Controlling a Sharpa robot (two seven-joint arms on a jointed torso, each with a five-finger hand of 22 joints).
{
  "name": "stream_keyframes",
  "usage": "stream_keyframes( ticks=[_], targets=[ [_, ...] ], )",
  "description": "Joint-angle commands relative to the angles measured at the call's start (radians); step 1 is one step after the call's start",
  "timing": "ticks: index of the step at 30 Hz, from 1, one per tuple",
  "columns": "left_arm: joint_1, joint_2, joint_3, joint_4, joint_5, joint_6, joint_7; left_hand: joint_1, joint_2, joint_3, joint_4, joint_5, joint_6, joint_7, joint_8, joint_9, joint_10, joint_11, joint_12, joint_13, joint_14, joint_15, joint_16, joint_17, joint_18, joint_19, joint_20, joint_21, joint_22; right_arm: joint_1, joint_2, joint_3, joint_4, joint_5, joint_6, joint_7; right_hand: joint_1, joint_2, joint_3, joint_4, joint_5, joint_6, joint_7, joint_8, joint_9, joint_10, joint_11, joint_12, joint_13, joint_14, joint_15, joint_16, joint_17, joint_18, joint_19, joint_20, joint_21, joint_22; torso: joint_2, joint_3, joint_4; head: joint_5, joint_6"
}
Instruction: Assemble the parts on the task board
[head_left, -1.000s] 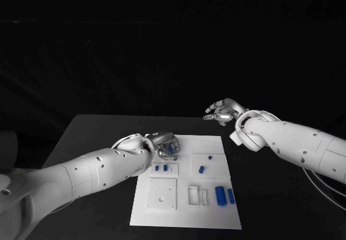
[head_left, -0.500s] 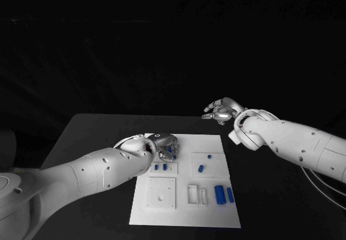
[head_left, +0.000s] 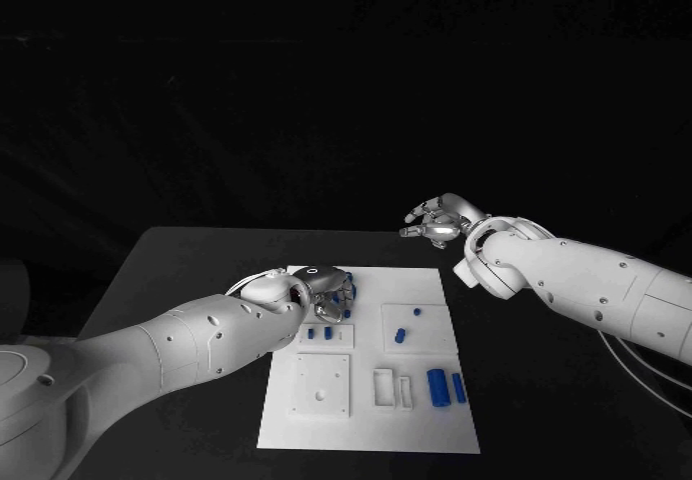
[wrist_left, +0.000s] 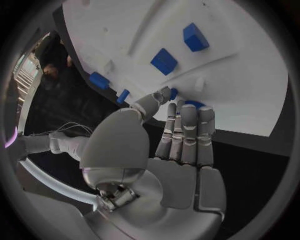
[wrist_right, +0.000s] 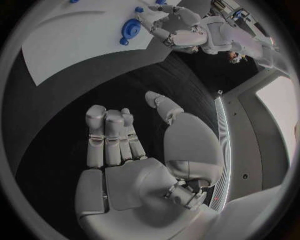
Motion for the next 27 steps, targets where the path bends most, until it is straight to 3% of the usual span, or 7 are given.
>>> stream_keyframes(
  ticks=[1,5,27],
  targets=[
    [-0.001,0.010,-0.003,-0.016,-0.011,0.014,0.010,0.000,0.013,0.005,-0.002,-0.005,0.011,-0.002,-0.003,0.000,0.010,0.001,-0.003,-0.001,0.006,-0.001,0.007,0.001,0.084,0.005,0.000,0.008,0.002,0.000,0.000,0.000,0.005,-0.002,0.008,0.006,-0.010,-0.002,-0.003,0.003,0.005,0.000,0.004,0.001,-0.001,-0.006,-0.002,0.005,-0.002,-0.007,-0.002,0.006,-0.002,0.099,0.005,-0.003,-0.006,0.016,0.000,0.0004,0.0002,-0.001,-0.002],
    [-0.002,0.017,-0.008,-0.027,-0.011,0.011,0.014,0.000,0.019,0.006,-0.001,-0.004,0.013,-0.002,-0.003,0.000,0.014,0.000,-0.004,-0.002,0.007,-0.002,0.009,0.001,0.084,0.006,0.000,0.009,0.003,0.000,0.001,0.001,0.006,-0.002,0.007,0.006,-0.010,-0.002,-0.003,0.003,0.005,0.000,0.004,0.002,-0.001,-0.006,-0.002,0.005,-0.002,-0.007,-0.002,0.006,-0.002,0.099,0.005,-0.003,-0.006,0.016,-0.001,0.0002,0.0011,-0.002,-0.003],
    [-0.011,0.040,-0.012,-0.046,-0.007,0.019,0.016,-0.008,0.027,0.004,-0.002,-0.009,-0.012,-0.002,-0.031,-0.015,0.046,-0.006,-0.005,-0.007,0.027,-0.008,0.034,0.000,0.093,0.027,-0.007,0.027,0.013,0.000,0.004,0.001,0.011,-0.003,0.009,0.006,-0.010,-0.001,-0.003,0.003,0.005,0.000,0.004,0.002,-0.001,-0.005,-0.002,0.006,-0.003,-0.007,-0.002,0.006,-0.002,0.099,0.006,-0.003,-0.006,0.016,-0.001,0.0002,0.0015,-0.007,-0.008]
  ],
)
